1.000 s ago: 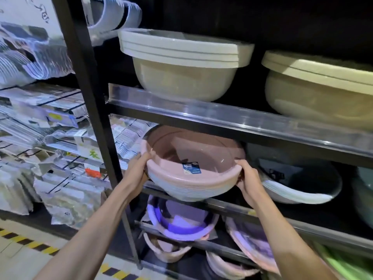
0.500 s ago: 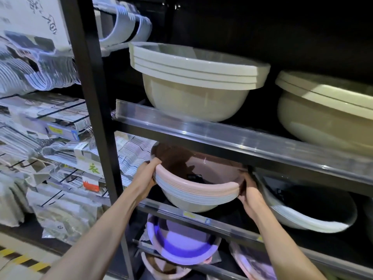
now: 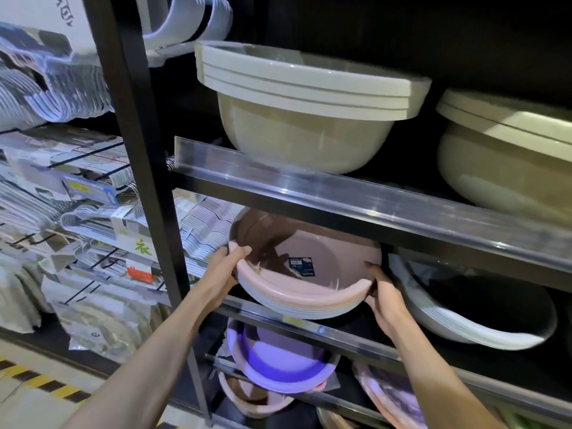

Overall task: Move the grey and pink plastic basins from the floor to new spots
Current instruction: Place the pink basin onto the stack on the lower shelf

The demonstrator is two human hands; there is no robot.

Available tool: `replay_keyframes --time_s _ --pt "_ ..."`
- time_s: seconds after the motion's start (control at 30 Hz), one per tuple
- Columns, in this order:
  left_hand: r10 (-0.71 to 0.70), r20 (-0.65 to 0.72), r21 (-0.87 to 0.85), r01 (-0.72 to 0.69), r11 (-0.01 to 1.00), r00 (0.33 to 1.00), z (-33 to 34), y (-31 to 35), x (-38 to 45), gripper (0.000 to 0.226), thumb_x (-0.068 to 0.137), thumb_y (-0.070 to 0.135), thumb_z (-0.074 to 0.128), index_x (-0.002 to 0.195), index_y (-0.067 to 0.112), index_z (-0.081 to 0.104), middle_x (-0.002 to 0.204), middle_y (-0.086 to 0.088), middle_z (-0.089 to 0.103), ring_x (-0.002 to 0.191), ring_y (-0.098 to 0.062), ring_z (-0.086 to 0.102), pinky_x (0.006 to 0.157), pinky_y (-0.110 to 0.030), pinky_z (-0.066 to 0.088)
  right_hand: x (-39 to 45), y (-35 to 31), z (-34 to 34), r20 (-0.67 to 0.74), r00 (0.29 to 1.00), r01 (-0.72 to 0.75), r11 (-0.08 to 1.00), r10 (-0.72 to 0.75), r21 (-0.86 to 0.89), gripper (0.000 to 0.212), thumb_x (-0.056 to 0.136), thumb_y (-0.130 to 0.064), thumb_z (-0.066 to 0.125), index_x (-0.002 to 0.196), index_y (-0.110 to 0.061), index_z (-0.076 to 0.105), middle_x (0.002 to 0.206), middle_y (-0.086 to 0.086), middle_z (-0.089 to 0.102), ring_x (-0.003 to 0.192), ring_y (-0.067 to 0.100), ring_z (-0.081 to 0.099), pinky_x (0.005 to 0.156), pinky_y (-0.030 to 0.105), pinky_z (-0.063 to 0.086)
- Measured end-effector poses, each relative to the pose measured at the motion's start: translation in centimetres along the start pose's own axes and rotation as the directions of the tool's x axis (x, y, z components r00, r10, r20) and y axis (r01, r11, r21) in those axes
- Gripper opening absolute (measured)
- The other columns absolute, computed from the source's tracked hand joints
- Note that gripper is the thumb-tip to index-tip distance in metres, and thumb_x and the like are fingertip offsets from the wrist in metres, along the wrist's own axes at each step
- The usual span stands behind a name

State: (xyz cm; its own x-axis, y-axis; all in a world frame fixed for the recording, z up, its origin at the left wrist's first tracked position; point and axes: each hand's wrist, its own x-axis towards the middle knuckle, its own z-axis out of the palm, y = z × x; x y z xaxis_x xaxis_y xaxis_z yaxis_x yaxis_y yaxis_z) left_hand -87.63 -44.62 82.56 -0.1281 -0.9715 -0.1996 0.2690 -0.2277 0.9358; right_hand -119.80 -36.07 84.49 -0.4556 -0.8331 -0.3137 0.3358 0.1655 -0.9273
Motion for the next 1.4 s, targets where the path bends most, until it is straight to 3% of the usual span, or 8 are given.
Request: replay_keyframes --time_s 0.2,0.37,0.5,0.63,0.87,1.13,1.33,1.4 --pt "0.024 0.03 0.023 -0.024 0.999 0.999 -0.5 -0.3 -0.6 0.035 0.078 0.042 0.079 0.097 0.018 0.061 0.071 0.005 0.074 0.067 -0.012 0.073 0.061 -0.026 0.058 -0.6 -0.1 -0.2 0.06 0.998 0.018 0.998 -0.014 -0.064 0.055 0.064 -0.046 0.077 0.112 -0.019 0.072 0.102 0.001 0.08 0.088 0.018 0.075 0.074 0.036 0.054" --pt "0.045 0.067 0.058 -0.049 0.997 0.997 -0.6 0.2 -2.0 0.063 0.078 0.048 0.082 0.12 0.007 0.06 0.094 -0.007 0.076 0.089 -0.027 0.078 0.075 -0.035 0.063 -1.3 -0.1 -1.5 0.149 0.989 0.032 0.992 -0.013 -0.124 0.033 0.089 -0.039 0.068 0.107 -0.012 0.071 0.1 0.01 0.077 0.084 0.023 0.074 0.072 0.036 0.056" --pt "0.051 0.129 0.12 -0.067 0.99 0.99 -1.6 -1.2 -3.8 0.093 0.076 0.048 0.086 0.153 0.026 0.039 0.129 -0.017 0.067 0.112 -0.033 0.072 0.099 -0.053 0.056 -3.8 1.3 -2.9 0.239 0.97 0.098 0.974 -0.048 -0.205 0.075 0.08 -0.041 0.076 0.136 0.001 0.048 0.11 0.019 0.067 0.094 0.024 0.07 0.073 0.032 0.058" --pt "0.077 0.173 0.214 -0.113 0.97 0.982 -1.5 -2.5 -5.7 0.114 0.066 0.041 0.095 0.157 0.047 0.025 0.127 -0.011 0.066 0.107 -0.029 0.075 0.093 -0.042 0.06 -6.2 3.1 -2.4 0.27 0.961 0.126 0.955 -0.051 -0.268 0.11 0.064 -0.045 0.087 0.154 -0.027 0.027 0.121 0.016 0.065 0.101 0.021 0.072 0.082 0.033 0.059" --pt "0.124 0.137 0.335 -0.164 0.928 0.983 -1.2 -2.6 -5.5 0.134 0.052 0.05 0.098 0.158 0.048 0.017 0.116 -0.013 0.066 0.092 -0.023 0.076 0.082 -0.032 0.061 -5.6 3.9 -0.9 0.184 0.975 0.185 0.921 -0.127 -0.344 0.124 0.06 -0.045 0.087 0.158 -0.029 0.013 0.108 0.009 0.069 0.094 0.016 0.073 0.096 0.048 0.055" --pt "0.145 0.115 0.413 -0.18 0.893 0.983 -0.5 -1.9 -4.0 0.131 0.053 0.054 0.096 0.159 0.041 0.021 0.118 -0.005 0.065 0.091 -0.016 0.075 0.079 -0.029 0.062 -4.0 3.2 -0.5 0.154 0.975 0.211 0.896 -0.163 -0.39 0.074 0.072 -0.039 0.084 0.13 -0.022 0.041 0.102 0.01 0.071 0.088 0.017 0.074 0.078 0.031 0.06" --pt "0.04 0.111 0.397 -0.081 0.914 0.993 0.3 -0.9 -1.4 0.122 0.054 0.04 0.099 0.152 0.012 0.031 0.119 -0.012 0.065 0.091 -0.024 0.079 0.085 -0.04 0.063 -2.0 2.5 0.1 0.142 0.966 0.257 0.881 -0.218 -0.397 0.044 0.076 -0.028 0.084 0.111 -0.013 0.063 0.085 0.01 0.077 0.079 0.023 0.072 0.083 0.05 0.06" --pt "0.037 0.101 0.386 -0.073 0.92 0.994 0.6 -0.6 -1.0 0.122 0.046 0.045 0.1 0.145 0.011 0.037 0.118 -0.012 0.064 0.091 -0.023 0.079 0.079 -0.034 0.064 -1.5 2.5 0.2 0.142 0.963 0.267 0.885 -0.229 -0.383 0.055 0.076 -0.026 0.084 0.124 -0.016 0.058 0.087 0.01 0.077 0.079 0.023 0.072 0.079 0.045 0.062"
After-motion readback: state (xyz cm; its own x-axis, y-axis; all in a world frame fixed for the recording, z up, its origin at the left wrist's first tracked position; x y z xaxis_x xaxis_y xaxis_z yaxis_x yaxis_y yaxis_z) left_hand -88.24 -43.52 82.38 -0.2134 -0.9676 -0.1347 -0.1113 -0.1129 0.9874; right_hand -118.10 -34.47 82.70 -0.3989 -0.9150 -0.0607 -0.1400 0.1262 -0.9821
